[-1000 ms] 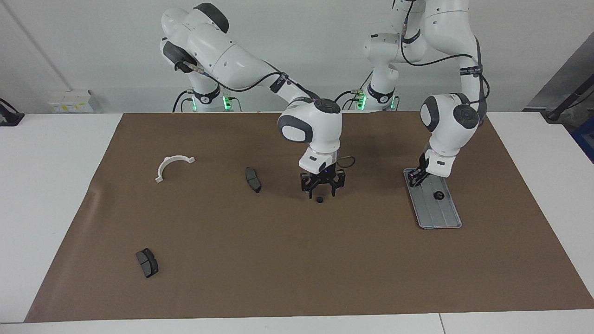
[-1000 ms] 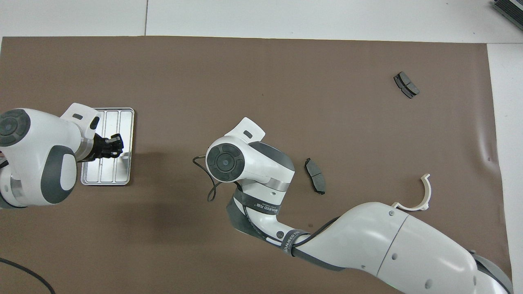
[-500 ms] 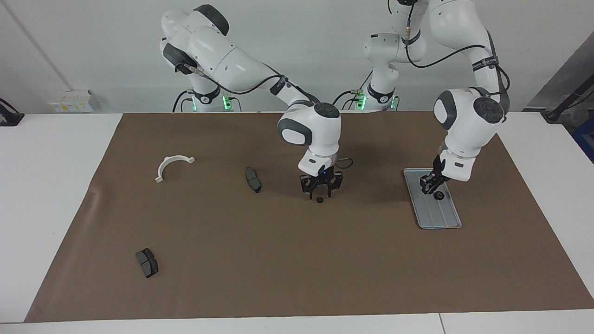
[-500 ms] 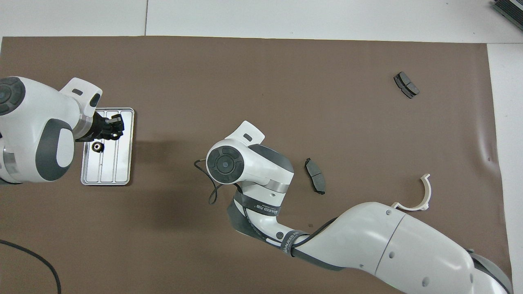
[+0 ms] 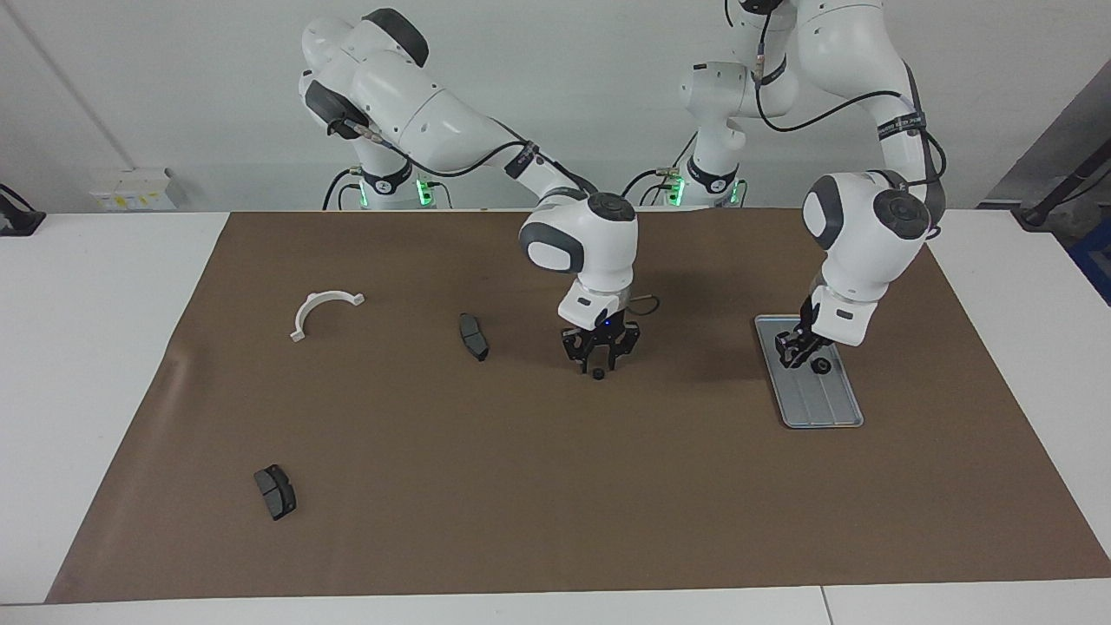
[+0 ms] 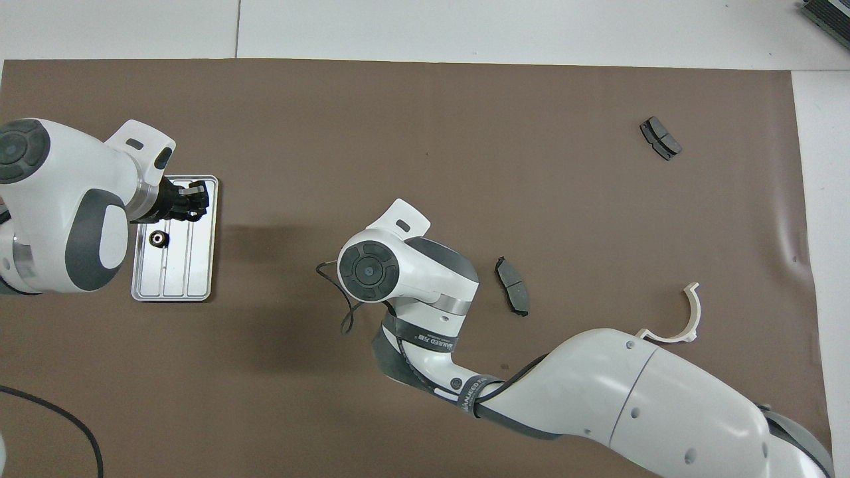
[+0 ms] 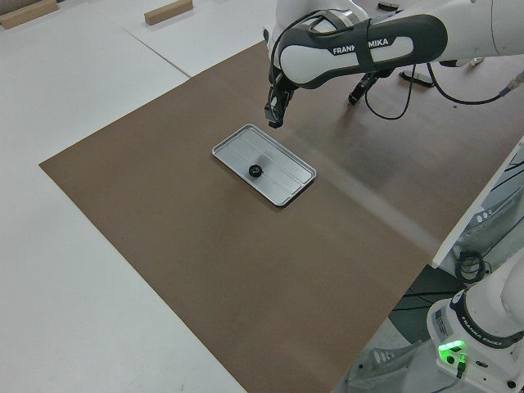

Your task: Place bearing gear from tray to pile

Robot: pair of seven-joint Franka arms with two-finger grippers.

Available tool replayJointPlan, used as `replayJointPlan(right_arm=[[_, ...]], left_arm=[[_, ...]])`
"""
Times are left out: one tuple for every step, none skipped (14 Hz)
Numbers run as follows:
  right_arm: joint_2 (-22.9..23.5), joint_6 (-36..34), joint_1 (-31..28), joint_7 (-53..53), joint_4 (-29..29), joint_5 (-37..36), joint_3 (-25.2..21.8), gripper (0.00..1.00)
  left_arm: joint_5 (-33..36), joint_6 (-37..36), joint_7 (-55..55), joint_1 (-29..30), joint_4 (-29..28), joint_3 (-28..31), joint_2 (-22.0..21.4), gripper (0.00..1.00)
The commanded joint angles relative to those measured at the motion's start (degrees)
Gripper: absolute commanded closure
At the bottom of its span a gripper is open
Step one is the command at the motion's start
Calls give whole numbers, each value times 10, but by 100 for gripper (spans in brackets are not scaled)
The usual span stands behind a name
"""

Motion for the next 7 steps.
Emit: replayJointPlan(right_arm=[[1, 20, -13, -4, -16, -20, 6, 53], [1, 20, -13, -4, -16, -21, 6, 62], [1, 18, -13, -3, -16, -22, 6, 80], [1, 16, -13, -2, -15, -22, 6, 95], [1, 15, -13, -1, -13, -22, 6, 100], [1, 13, -12, -1, -10, -22, 6, 100], [-1, 6, -12, -1, -6, -22, 6, 100]], left_arm=[[8, 8, 4, -5, 21, 6, 10, 100], [7, 6, 5, -1, 30, 5, 12, 100], [7, 3, 5, 1, 37, 5, 19, 100], [7, -3, 5, 3, 44, 6, 20, 100], [6, -9, 4, 3, 54, 5, 23, 100], [3, -21, 4, 3, 65, 6, 24, 100], [2, -38, 3, 2, 81, 6, 30, 100]])
